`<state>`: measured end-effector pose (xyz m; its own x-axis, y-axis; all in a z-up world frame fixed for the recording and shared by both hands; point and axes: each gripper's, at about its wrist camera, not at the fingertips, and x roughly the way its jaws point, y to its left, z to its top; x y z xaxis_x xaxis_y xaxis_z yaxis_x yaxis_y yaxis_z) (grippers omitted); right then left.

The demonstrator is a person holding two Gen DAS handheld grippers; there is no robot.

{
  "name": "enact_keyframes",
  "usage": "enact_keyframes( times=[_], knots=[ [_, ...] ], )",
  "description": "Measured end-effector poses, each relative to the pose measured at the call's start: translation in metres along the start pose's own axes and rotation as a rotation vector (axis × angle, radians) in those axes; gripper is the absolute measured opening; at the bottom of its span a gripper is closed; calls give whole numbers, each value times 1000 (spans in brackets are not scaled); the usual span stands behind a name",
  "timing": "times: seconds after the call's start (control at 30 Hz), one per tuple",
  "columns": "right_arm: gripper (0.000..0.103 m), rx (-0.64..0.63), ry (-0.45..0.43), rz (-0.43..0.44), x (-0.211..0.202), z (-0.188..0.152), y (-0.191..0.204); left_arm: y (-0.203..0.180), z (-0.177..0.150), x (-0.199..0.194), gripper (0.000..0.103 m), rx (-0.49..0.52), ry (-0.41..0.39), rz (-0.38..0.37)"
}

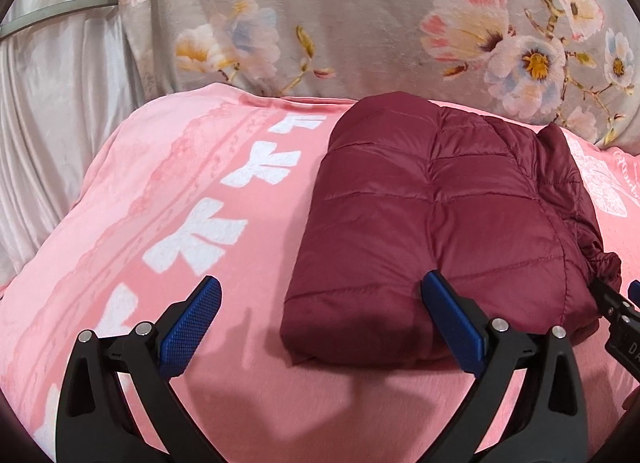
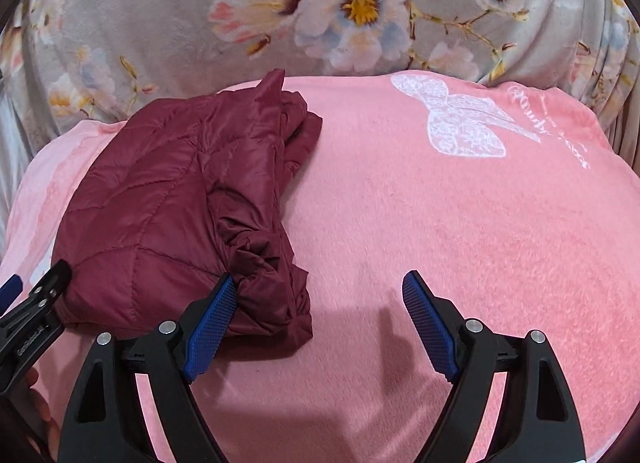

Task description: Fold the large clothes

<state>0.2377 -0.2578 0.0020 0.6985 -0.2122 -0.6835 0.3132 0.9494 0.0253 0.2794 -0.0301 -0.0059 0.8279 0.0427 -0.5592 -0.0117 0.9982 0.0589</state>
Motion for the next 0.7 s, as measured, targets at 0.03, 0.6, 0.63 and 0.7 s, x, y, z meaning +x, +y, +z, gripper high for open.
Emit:
enact_keyframes(
  times=[0.03, 0.6, 0.63, 0.7],
  knots=[
    [81, -5, 0, -7, -1, -2, 1, 1, -1, -2, 98, -3, 3, 0],
    [81, -103, 1, 32, -75, -71, -6, 9, -50, -56, 98, -60, 69, -40],
    [82, -132, -1, 29, -81, -77, 0, 7, -52, -59, 98, -56, 70, -37],
    [82, -158, -5, 23, -88, -83, 7, 3, -58, -67, 98, -46, 68, -30]
  ],
)
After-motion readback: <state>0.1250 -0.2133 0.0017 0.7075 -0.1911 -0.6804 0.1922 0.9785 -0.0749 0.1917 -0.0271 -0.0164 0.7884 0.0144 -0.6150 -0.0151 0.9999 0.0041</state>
